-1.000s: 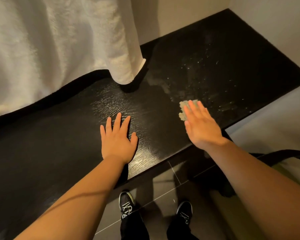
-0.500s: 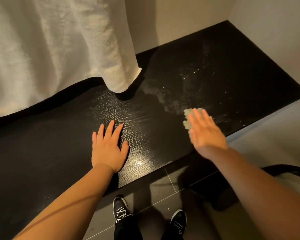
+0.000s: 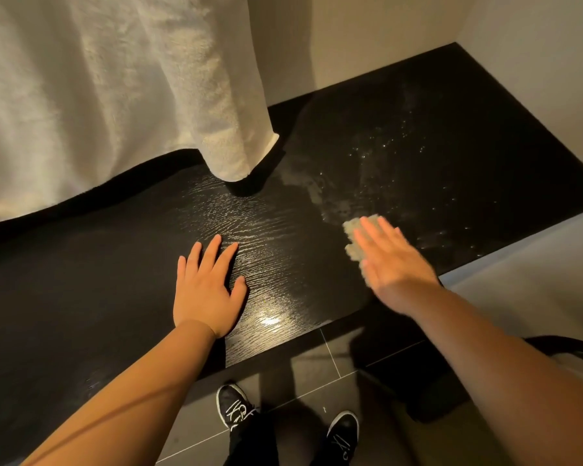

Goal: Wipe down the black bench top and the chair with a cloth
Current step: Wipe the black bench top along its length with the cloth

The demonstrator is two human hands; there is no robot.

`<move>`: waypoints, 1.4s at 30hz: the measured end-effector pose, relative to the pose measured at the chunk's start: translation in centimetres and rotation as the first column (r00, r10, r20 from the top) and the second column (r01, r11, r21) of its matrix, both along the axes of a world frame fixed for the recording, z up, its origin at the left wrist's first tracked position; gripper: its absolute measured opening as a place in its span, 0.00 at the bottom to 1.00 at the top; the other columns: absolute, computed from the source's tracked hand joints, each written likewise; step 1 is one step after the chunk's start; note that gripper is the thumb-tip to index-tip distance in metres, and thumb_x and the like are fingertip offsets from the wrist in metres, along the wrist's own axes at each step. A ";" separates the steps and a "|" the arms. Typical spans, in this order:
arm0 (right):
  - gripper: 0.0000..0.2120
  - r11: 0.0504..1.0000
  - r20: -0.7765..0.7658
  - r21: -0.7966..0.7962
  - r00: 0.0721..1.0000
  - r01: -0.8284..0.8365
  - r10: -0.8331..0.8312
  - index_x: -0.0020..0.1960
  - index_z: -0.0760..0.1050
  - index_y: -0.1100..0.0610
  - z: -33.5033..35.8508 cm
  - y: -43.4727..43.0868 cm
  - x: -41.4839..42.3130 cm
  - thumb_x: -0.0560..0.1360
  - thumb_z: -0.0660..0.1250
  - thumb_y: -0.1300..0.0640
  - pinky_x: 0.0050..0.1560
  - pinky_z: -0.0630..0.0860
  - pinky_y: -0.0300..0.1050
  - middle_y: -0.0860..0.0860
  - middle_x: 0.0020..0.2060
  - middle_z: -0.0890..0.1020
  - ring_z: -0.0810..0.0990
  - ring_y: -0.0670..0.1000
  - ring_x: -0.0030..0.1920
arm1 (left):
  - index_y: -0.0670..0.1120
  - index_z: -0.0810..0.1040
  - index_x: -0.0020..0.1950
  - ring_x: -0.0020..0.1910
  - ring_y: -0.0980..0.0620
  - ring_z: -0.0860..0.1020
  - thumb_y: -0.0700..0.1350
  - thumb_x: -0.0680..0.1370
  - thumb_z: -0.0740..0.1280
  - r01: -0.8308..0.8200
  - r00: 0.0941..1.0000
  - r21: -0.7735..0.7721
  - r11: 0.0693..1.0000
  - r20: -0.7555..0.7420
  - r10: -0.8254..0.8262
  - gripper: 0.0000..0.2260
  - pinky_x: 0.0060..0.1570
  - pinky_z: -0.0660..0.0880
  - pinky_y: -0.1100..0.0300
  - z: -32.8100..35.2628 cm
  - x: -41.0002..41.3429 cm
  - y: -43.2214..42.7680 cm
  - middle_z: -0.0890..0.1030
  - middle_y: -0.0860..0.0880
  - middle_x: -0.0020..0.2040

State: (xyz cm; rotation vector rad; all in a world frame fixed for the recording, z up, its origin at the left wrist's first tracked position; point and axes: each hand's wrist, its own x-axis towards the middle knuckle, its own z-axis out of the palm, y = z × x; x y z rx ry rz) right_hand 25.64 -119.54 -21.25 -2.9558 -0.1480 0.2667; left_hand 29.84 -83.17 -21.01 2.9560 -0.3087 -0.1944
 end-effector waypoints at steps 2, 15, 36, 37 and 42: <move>0.29 0.988 0.013 -0.049 0.990 0.143 -0.143 0.85 0.51 0.53 0.3 -2.7 1.6 0.84 0.45 0.49 0.82 0.49 0.56 0.52 0.84 0.53 0.48 0.57 0.84 | 0.58 0.60 0.84 0.85 0.42 0.51 0.63 0.82 0.52 -0.001 1.000 0.004 1.000 -0.005 0.001 0.30 0.83 0.48 0.38 0.0 0.0 0.0 0.57 0.51 0.86; 0.30 0.996 -0.073 0.034 0.994 -0.084 0.086 0.85 0.43 0.51 1.2 3.0 2.4 0.86 0.48 0.49 0.83 0.41 0.51 0.47 0.84 0.42 0.36 0.51 0.83 | 0.57 0.62 0.84 0.85 0.41 0.52 0.61 0.82 0.54 0.007 1.000 0.022 1.000 -0.009 -0.007 0.30 0.83 0.49 0.38 0.0 0.1 -0.2 0.58 0.50 0.86; 0.32 0.992 -0.042 -0.026 0.991 0.124 -0.125 0.85 0.52 0.56 1.0 -1.2 10.9 0.82 0.56 0.53 0.81 0.57 0.61 0.54 0.84 0.52 0.50 0.59 0.83 | 0.42 0.73 0.77 0.72 0.40 0.71 0.55 0.80 0.65 0.213 0.975 -0.208 0.955 0.102 -0.195 0.28 0.74 0.66 0.44 1.0 8.3 -10.3 0.72 0.42 0.75; 0.33 0.974 -0.039 -0.031 0.973 0.225 -0.226 0.85 0.52 0.57 1.2 -0.9 11.9 0.82 0.56 0.52 0.81 0.56 0.61 0.55 0.84 0.52 0.49 0.60 0.83 | 0.41 0.71 0.78 0.74 0.40 0.70 0.55 0.80 0.65 0.216 0.976 -0.198 0.956 0.082 -0.203 0.29 0.76 0.65 0.43 0.7 9.6 -11.3 0.71 0.41 0.76; 0.33 0.990 0.001 0.002 0.990 0.143 -0.143 0.85 0.46 0.56 1.3 6.6 13.4 0.83 0.53 0.48 0.81 0.49 0.56 0.57 0.84 0.50 0.47 0.61 0.82 | 0.42 0.56 0.86 0.84 0.41 0.54 0.56 0.81 0.55 0.146 0.988 -0.023 0.989 -0.050 -0.147 0.36 0.83 0.49 0.42 -1.0 11.7 -12.4 0.56 0.42 0.86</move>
